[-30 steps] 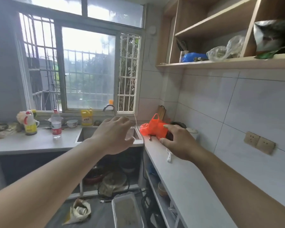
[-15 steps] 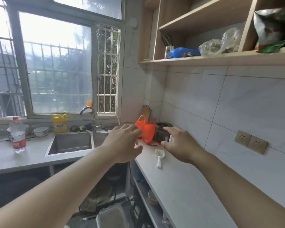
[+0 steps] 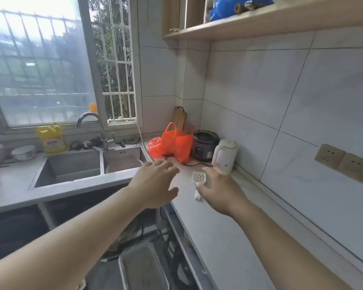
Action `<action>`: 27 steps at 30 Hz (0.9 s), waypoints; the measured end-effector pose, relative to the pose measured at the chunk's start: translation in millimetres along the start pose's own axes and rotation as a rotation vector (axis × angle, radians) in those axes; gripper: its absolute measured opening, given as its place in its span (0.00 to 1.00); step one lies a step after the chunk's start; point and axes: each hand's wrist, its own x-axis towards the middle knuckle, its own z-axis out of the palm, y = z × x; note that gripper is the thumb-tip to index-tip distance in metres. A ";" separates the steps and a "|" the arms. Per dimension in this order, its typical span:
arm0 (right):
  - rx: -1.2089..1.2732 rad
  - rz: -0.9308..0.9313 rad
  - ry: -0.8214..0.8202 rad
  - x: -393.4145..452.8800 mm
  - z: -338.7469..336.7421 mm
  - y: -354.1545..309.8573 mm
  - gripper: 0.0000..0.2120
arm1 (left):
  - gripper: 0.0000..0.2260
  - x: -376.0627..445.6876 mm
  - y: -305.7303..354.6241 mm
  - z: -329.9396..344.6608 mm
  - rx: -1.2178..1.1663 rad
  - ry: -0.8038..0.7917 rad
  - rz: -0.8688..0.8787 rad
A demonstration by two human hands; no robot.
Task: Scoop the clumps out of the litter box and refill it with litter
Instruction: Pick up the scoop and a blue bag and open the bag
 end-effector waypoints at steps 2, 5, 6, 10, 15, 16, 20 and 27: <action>0.030 0.045 -0.014 14.8 16.7 9.9 0.23 | 0.25 17.9 -3.7 17.5 -0.035 -0.010 0.006; 0.055 0.115 -0.049 34.9 44.4 19.0 0.27 | 0.25 45.6 -5.5 46.1 -0.068 -0.021 0.056; 0.056 0.133 -0.059 41.8 54.0 21.3 0.28 | 0.24 54.8 -7.4 56.5 -0.082 -0.026 0.069; 0.048 0.255 -0.086 69.0 80.4 31.6 0.24 | 0.24 90.1 -25.9 101.5 -0.158 -0.061 0.081; -0.001 0.379 -0.110 100.0 97.0 52.7 0.21 | 0.24 125.8 -30.9 153.2 -0.309 -0.135 0.064; 0.002 0.406 -0.120 104.2 101.7 58.8 0.23 | 0.24 132.0 -29.1 162.5 -0.337 -0.154 0.063; 0.017 0.491 -0.149 119.2 116.6 87.4 0.27 | 0.24 154.6 -23.1 196.5 -0.390 -0.248 0.054; 0.052 0.482 -0.159 159.8 134.8 141.6 0.27 | 0.24 201.5 -13.5 249.1 -0.384 -0.372 -0.038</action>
